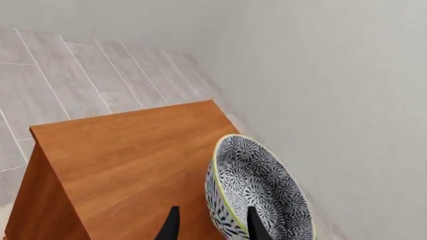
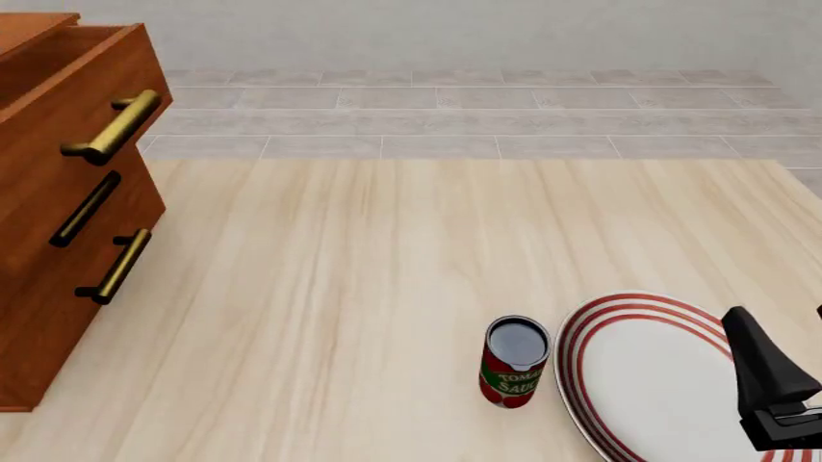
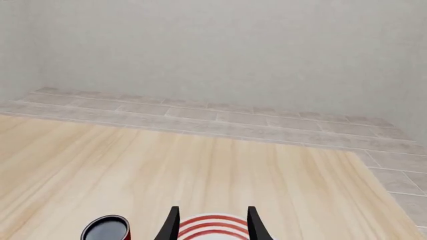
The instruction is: Put the bowl on top of the cabinet.
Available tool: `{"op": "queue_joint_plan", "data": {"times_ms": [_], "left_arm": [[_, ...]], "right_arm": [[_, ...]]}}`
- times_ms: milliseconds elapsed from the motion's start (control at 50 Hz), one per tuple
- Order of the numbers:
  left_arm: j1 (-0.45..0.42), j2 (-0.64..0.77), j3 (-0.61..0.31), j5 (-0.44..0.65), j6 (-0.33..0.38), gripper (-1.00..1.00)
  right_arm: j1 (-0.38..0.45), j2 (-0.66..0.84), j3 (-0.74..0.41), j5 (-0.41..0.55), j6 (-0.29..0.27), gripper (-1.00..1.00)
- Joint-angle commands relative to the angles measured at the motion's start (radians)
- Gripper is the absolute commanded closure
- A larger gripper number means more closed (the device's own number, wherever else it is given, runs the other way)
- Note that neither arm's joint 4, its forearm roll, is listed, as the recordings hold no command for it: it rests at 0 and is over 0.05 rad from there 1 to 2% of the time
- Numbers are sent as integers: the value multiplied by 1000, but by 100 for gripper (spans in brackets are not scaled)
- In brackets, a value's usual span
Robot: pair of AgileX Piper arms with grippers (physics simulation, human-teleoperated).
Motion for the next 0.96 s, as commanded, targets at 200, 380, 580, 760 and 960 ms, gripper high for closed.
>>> {"op": "queue_joint_plan", "data": {"times_ms": [200,380,580,760,960], "left_arm": [[28,-49,-89,46,20,-100],[26,-72,-114,65,20,-100],[37,-97,-139,83,30,-100],[37,-113,-144,97,32,-100],[28,-133,-159,114,32,-100]], "right_arm": [[4,0,0,-1,1,-100],[4,0,0,-2,2,-100],[3,0,0,-3,3,-100],[4,0,-1,-4,3,-100],[3,0,-2,-6,6,-100]]}}
